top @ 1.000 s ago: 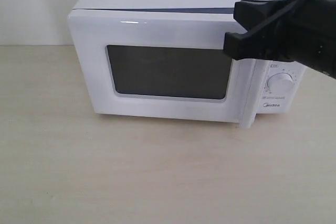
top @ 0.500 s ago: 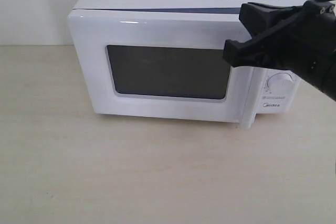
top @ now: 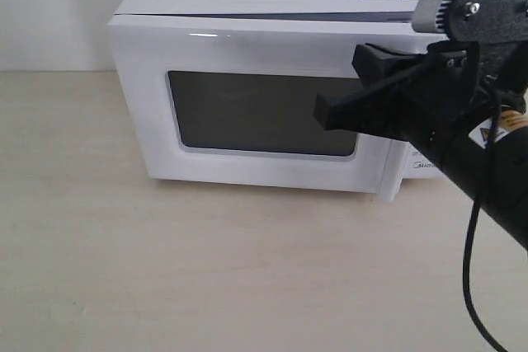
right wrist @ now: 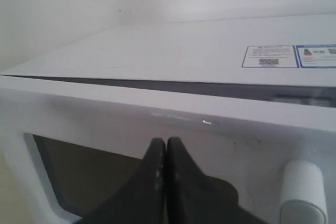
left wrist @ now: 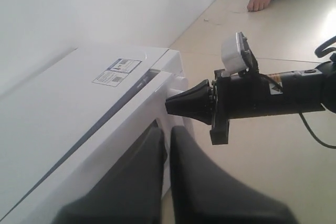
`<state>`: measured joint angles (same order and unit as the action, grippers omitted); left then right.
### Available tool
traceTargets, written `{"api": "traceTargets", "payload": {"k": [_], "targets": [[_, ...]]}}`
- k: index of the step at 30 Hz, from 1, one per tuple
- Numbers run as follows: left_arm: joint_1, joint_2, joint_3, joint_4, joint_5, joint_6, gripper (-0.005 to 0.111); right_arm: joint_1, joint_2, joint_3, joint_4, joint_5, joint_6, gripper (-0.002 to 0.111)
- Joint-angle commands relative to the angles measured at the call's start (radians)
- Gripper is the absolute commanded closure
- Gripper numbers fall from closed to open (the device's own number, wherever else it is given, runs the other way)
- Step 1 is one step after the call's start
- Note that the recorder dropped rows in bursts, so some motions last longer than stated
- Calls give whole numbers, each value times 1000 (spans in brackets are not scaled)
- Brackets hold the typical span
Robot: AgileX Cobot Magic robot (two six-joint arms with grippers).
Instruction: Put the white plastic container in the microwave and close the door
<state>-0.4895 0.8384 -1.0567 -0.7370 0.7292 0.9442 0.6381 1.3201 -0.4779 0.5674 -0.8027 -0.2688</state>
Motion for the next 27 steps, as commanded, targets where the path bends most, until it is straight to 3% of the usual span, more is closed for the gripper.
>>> {"api": "traceTargets", "payload": {"k": [1,18,27], "targets": [[-8,-5,-10,-15,6,-10,103,2,44,-5,14,-64,-1,108],[-8,-5,-10,-15,12,-10,103,0,178,-135,76,-71,-37,108],[-8,-5,-10,-15,24,-10,103,0,186,-177,170,-37,-152,108]]}}
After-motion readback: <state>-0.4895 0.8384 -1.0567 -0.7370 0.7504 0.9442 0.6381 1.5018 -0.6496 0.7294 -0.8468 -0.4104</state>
